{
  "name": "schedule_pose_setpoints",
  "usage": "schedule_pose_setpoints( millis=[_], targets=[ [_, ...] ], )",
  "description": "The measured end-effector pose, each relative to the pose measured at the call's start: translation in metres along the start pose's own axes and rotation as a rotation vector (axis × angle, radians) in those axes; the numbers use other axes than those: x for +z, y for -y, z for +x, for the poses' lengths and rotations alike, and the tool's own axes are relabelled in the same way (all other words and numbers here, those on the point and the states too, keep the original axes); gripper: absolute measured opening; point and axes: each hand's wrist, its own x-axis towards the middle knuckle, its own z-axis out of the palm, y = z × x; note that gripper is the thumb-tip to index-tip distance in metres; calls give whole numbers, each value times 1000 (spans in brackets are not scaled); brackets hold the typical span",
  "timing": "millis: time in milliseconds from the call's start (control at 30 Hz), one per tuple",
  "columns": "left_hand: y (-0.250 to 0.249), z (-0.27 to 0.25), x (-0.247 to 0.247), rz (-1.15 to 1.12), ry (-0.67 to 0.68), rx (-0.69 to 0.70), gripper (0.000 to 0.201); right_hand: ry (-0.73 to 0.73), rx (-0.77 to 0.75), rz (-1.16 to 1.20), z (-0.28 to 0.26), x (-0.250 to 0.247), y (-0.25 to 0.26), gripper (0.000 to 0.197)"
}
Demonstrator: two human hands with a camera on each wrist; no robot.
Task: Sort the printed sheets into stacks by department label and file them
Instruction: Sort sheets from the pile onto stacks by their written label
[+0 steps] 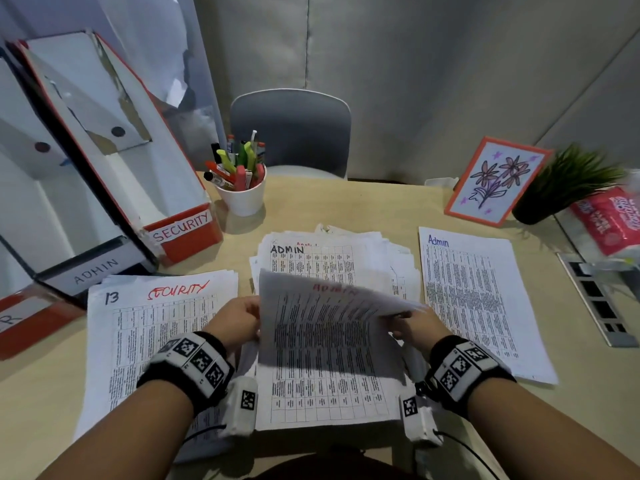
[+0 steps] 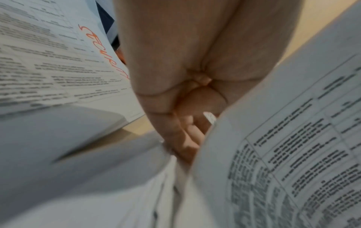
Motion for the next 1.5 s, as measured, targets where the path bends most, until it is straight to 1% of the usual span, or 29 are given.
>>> schedule_pose_setpoints(
  millis=[33, 100, 167, 233, 267, 333, 400, 533, 567, 633, 700, 733, 767, 800, 833, 867, 933, 967, 1000, 1033, 1067, 1100, 1133, 1200, 1233, 1267, 1333, 1433, 1500],
  targets=[
    [1, 3, -3, -41, -50, 6, 38, 6, 3, 16, 1, 0, -1, 30],
    [3, 7, -7, -93, -184, 23, 27, 15, 1, 55, 0, 1, -2, 25],
    [4, 11, -5, -46, -258, 40, 15, 15, -1, 63, -2, 0, -3, 18],
    [3, 12, 0, 73, -295, 56, 16, 13, -21, 44, -2, 0, -2, 12],
    [3, 12, 2, 133, -319, 67, 19, 21, -35, 43, -3, -1, 0, 13],
    [0, 12, 4, 206, -357, 87, 21, 52, -48, 62, -5, -2, 0, 23],
    [-1, 12, 5, 207, -372, 91, 22, 63, -49, 79, -6, -3, -1, 30],
    [2, 13, 2, 128, -431, 105, 23, 53, -45, 85, -9, -5, 0, 32],
    [3, 12, 1, 96, -420, 116, 23, 52, -52, 77, -10, -5, 0, 33],
    [3, 9, 0, 13, -336, 131, 20, 59, -56, 75, -11, -4, 2, 32],
    [1, 6, -1, -63, -200, 111, 19, 57, -59, 66, -10, -4, 3, 17],
    [0, 7, -2, -133, -121, 86, 18, 55, -62, 52, -9, -2, 3, 8],
    [0, 7, -4, -233, -21, 52, 12, 44, -57, 51, -7, -1, 1, 4],
    [1, 6, -5, -329, 84, 2, 23, 30, -37, 90, -7, 1, 0, 7],
    [2, 7, -8, -387, 167, -44, 45, 17, -10, 147, -6, 3, -2, 12],
    [3, 6, -11, -419, 245, -60, 60, 17, 7, 185, -5, 4, -3, 17],
    [6, 5, -14, -378, 287, -19, 71, 14, 41, 252, -8, 6, 0, 23],
    [7, 4, -15, -295, 248, 27, 76, 13, 51, 285, -8, 6, 2, 23],
    [8, 4, -14, -186, 174, 61, 78, 15, 54, 303, -10, 7, 3, 24],
    [8, 4, -12, -99, 60, 94, 70, 8, 69, 339, -11, 8, 3, 26],
    [8, 3, -9, -74, -48, 118, 55, 8, 79, 386, -11, 9, 1, 26],
    [8, 3, -7, -115, -113, 123, 39, -3, 103, 438, -10, 11, -2, 26],
    [4, 2, -4, -216, -122, 95, 27, -1, 111, 459, -11, 11, -3, 27],
    [2, 1, -5, -412, -111, 26, 28, -2, 98, 371, -10, 9, -4, 25],
    [2, 1, -6, -425, -107, 7, 28, 9, 94, 286, -11, 7, -2, 23],
    [2, 2, -7, -393, -113, -1, 23, 19, 80, 215, -12, 4, 1, 23],
    [4, 5, -7, -238, -138, 22, 8, 41, 36, 207, -12, 0, 3, 28],
    [7, 12, -4, -42, -201, 52, 26, 57, 30, 197, -7, -2, 0, 32],
    [6, 12, -5, 7, -247, 79, 30, 70, 39, 163, -6, -2, -1, 32]
  ],
)
